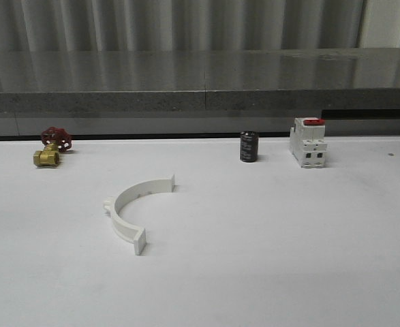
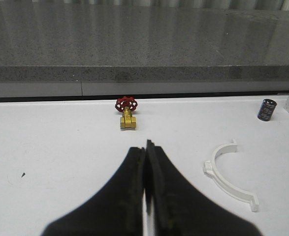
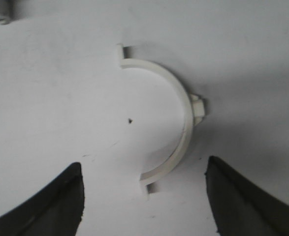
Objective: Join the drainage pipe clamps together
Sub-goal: 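Grasp the second white clamp half by its tab with the right gripper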
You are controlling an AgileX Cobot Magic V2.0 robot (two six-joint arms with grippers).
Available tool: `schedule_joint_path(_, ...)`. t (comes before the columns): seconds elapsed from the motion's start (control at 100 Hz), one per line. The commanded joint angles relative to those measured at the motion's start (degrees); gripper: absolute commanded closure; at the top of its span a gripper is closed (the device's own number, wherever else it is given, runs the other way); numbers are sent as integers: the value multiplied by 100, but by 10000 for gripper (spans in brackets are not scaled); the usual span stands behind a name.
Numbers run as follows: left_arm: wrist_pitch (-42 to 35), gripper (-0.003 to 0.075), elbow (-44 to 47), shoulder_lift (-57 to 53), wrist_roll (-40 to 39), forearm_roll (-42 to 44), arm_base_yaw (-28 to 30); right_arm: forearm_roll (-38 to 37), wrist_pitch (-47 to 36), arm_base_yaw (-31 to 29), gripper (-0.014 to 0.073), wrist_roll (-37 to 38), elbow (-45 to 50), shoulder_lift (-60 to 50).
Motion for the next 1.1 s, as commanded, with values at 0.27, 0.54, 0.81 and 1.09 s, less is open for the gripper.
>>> schedule_joint_path(0.27, -480, 741, -140, 62, -7, -95, 6, -74, -487, -656, 76, -573, -599, 1244)
schedule_joint_path(0.54, -480, 741, -140, 62, -7, -95, 6, 4, -703, -649, 76, -665, -611, 1730)
schedule_joint_path(0.81, -480, 741, -140, 62, -7, -95, 6, 298, -746, -642, 77, -1000, -634, 1996)
schedule_joint_path(1.09, -480, 741, -140, 62, -7, -95, 6, 398, -615, -642, 388, -1096, -634, 2033)
